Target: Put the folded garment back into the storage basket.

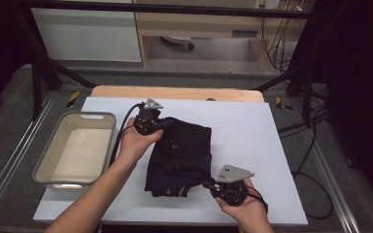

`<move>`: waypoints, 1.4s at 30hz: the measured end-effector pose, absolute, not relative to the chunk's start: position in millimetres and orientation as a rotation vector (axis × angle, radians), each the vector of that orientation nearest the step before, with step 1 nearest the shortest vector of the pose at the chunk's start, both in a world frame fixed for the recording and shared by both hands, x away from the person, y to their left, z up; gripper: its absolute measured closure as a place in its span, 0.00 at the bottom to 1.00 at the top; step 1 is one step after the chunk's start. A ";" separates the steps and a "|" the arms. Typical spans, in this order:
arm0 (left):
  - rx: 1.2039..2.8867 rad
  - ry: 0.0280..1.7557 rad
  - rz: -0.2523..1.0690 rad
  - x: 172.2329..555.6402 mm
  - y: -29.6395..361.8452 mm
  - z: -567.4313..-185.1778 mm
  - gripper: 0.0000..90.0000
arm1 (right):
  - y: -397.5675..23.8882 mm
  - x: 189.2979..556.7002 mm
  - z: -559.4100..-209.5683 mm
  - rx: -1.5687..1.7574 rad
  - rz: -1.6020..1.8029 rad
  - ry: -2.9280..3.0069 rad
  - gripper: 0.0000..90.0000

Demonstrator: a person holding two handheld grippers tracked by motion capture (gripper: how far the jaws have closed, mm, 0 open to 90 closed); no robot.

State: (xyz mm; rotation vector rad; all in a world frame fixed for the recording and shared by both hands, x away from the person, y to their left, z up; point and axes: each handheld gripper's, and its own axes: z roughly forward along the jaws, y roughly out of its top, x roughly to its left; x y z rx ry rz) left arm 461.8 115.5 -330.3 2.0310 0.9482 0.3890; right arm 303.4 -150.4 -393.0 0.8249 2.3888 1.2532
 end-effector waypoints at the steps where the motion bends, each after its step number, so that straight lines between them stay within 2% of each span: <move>1: 2.031 0.948 0.391 461.7 116.0 -328.6 0.88 | -150.4 303.4 -393.0 0.825 1.253 2.389 0.93; 42: 2.031 0.946 0.422 457.4 132.7 -301.7 0.88 | -130.4 317.5 -374.4 0.801 1.326 2.435 0.94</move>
